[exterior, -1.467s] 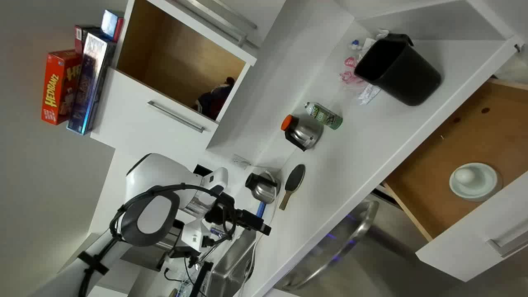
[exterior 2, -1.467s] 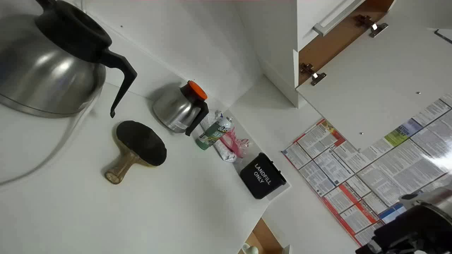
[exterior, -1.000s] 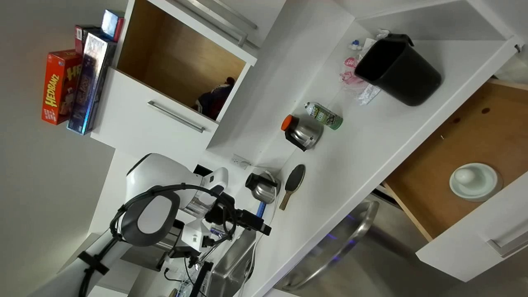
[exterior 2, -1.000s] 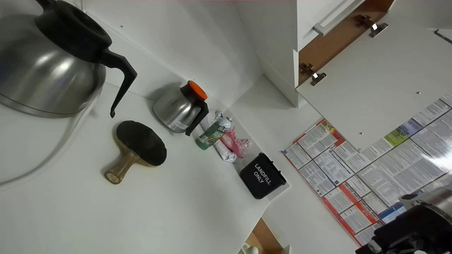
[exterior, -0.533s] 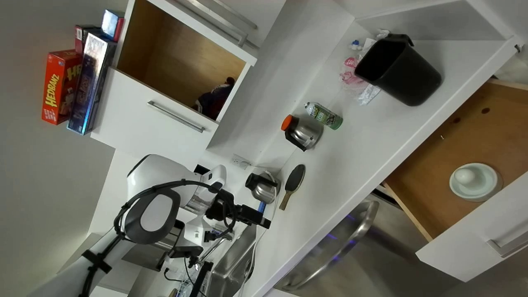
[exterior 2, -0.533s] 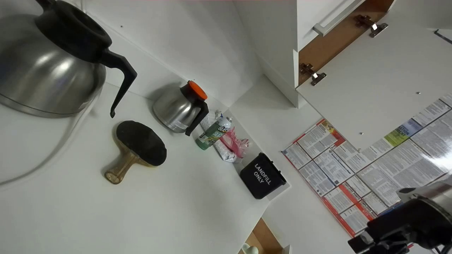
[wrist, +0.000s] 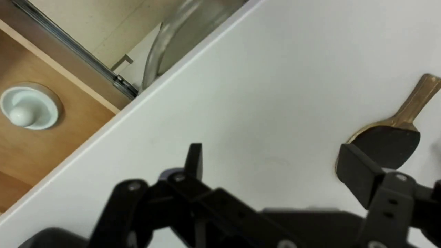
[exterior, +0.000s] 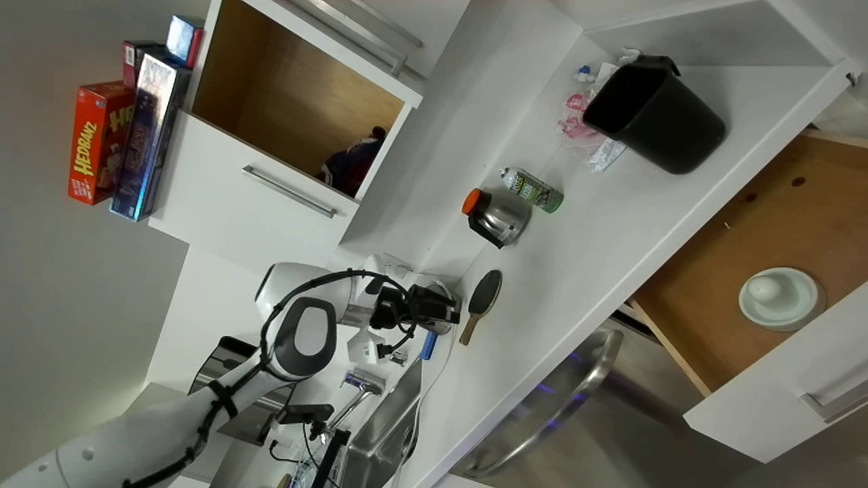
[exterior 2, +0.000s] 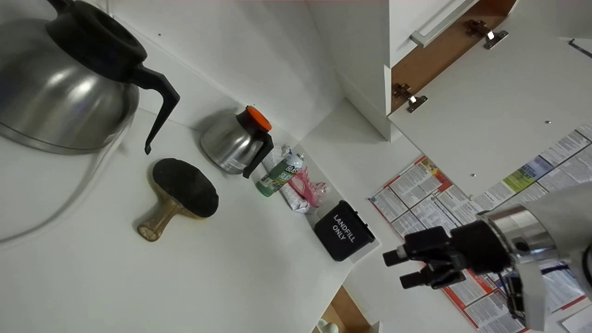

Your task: Move the object slightly to the right

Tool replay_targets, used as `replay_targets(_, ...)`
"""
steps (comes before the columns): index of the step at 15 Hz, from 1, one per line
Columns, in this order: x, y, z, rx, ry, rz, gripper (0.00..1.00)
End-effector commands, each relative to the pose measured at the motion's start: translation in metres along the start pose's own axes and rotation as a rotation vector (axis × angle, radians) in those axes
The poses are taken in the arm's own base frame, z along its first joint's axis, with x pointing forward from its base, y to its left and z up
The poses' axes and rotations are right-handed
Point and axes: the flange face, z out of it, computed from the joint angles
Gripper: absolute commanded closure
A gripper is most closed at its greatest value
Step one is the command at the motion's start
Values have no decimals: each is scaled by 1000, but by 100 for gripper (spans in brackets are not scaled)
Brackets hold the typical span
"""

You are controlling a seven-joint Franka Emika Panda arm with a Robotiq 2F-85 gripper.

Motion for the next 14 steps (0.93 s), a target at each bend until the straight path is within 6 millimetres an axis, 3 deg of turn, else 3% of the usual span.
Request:
replay_targets(1,30,-26,37,-9,68,31,0)
replay_targets(7,58,-56,79,-8,139,62,0)
replay_targets(8,45,-49,73,-3,127,45,0)
replay_targets(14,55,-54,82,-5,121,52,0)
